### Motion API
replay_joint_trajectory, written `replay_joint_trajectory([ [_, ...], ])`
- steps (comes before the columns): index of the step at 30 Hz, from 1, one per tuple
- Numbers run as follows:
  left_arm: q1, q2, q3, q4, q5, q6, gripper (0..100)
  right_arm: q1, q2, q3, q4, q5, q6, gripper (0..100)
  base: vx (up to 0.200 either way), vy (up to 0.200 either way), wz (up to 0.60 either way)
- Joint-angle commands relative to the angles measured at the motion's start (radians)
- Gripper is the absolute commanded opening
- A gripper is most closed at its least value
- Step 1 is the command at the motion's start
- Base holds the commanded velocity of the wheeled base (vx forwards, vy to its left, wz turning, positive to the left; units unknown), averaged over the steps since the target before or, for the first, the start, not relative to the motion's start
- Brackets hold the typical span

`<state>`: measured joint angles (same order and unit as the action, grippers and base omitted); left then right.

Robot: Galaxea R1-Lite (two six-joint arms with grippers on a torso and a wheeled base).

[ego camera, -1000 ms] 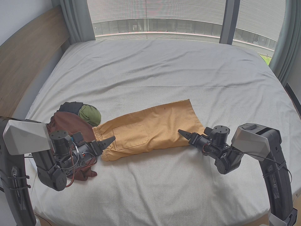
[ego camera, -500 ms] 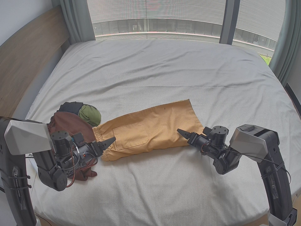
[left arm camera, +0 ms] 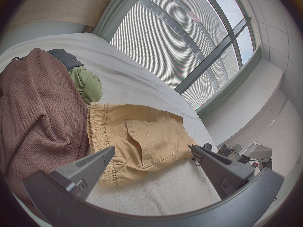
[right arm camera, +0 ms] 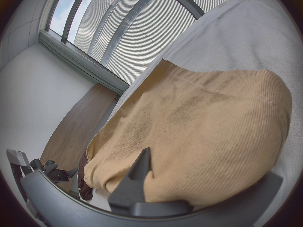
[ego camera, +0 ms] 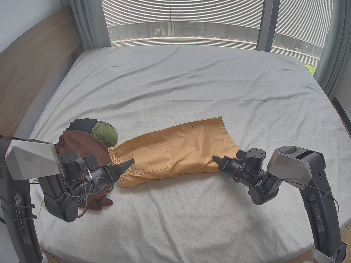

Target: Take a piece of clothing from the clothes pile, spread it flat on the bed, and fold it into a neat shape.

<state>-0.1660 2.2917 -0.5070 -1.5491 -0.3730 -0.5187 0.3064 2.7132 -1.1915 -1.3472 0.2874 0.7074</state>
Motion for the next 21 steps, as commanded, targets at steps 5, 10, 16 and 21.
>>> replay_joint_trajectory([
  [5,0.009,-0.008,-0.001,0.000,0.000,-0.001,100,0.022,-0.104,0.132,-0.038,-0.011,-0.003,0,0.000,0.000,0.00],
  [10,0.013,-0.015,-0.001,0.000,0.000,-0.001,100,0.019,-0.135,0.208,-0.069,-0.011,-0.005,0,0.000,0.000,0.00],
  [16,0.013,-0.018,-0.001,0.000,0.000,-0.001,100,0.020,-0.171,0.332,-0.105,-0.011,-0.011,0,0.000,0.000,0.00],
  [21,0.013,-0.028,0.001,0.000,0.000,-0.003,100,0.019,-0.220,0.466,-0.125,-0.011,-0.059,0,0.000,0.000,0.00],
])
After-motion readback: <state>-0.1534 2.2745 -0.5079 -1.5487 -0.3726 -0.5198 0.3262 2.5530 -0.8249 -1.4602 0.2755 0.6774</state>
